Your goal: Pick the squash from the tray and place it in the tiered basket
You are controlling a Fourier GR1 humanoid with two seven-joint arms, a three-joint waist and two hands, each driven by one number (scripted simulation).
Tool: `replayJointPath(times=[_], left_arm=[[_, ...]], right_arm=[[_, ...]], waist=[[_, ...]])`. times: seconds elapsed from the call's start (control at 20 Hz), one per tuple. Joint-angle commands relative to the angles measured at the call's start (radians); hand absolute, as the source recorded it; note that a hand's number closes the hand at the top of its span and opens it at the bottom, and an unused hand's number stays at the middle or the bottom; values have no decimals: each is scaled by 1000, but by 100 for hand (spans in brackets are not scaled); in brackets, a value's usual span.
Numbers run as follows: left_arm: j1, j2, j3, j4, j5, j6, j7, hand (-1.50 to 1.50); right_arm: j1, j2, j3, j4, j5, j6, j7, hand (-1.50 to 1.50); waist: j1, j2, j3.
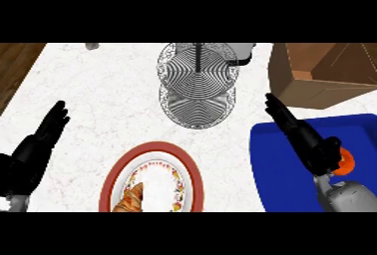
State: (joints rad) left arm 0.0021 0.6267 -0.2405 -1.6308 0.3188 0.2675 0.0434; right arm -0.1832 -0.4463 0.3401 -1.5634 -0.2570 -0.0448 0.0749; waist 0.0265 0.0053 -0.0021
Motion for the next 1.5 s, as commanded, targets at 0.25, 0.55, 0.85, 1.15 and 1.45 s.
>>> replayJointPath(times=[0.25,0.55,0.85,1.15,1.45], left_arm=[[132,-105,9,105,-6,132,15,0],[149,-180,-20,118,7,157,8,0],[60,-257,-72,187,-63,165,-18,0],[88,-282,-116,191,-98,172,-61,0],[73,-298,-122,221,-114,171,-82,0]], right_arm=[[43,-198,-480,35,109,-380,-115,150],[157,-20,-756,103,54,-792,-93,-150],[504,51,-667,-339,121,-809,28,-150],[657,-168,-517,-317,197,-617,348,-150],[758,-377,-450,-453,365,-553,702,-150]], waist=[[-136,-22,-2],[-155,-19,4],[-66,-10,-1],[-35,2,-6],[-16,7,-8]])
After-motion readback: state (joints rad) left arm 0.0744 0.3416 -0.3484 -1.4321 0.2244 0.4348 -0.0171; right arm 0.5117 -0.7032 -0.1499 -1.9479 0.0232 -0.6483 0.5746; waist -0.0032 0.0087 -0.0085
